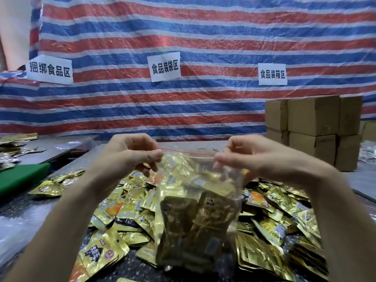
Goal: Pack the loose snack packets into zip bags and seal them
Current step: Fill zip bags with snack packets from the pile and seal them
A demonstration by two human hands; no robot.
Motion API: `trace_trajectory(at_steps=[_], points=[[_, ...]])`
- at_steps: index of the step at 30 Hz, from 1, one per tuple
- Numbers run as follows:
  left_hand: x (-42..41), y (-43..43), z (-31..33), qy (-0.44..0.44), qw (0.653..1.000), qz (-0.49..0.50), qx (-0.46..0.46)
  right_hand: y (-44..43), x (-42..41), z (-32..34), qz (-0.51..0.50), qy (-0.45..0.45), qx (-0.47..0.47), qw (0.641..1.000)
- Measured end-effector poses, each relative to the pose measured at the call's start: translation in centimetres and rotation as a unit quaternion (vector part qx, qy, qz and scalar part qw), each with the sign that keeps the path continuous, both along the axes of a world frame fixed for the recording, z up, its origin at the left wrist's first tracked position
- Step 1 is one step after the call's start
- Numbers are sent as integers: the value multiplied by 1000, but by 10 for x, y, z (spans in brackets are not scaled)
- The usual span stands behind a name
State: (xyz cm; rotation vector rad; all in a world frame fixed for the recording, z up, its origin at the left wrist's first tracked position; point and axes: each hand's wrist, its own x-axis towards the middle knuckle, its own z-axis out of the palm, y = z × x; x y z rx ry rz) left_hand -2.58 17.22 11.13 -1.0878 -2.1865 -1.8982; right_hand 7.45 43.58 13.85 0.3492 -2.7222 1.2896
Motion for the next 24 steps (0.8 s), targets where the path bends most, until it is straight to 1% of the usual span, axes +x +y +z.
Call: trace_trajectory(at_steps=[2, 4, 7, 9, 12, 15, 18, 20, 24], points=[[5, 10, -2, 17, 999, -25, -30, -3, 3, -18, -6, -86, -8, 996], [10, 17, -2, 19, 998, -48, -38, -8, 6, -41, -21, -126, 37, 991], [16, 25, -3, 5, 996, -84, -23, -15, 9, -71, -27, -107, 84, 990], [22, 31, -5, 3, 995, -96, -11, -19, 16, -77, -55, -85, 82, 991], [29, 42, -6, 21, 998, -60, 6, -18, 28, -69, -92, -48, 68, 992], [32, 50, -5, 30, 1000, -9, 4, 0, 38, -57, -164, -29, 7, 986], [32, 52, -7, 21, 999, -15, -24, 32, 46, -43, -242, -11, -94, 966], [32, 51, -9, 21, 997, -29, -69, 57, 49, -35, -290, 3, -166, 943], [31, 53, -14, 53, 989, -38, -133, 115, 47, -33, -399, 35, -248, 882]])
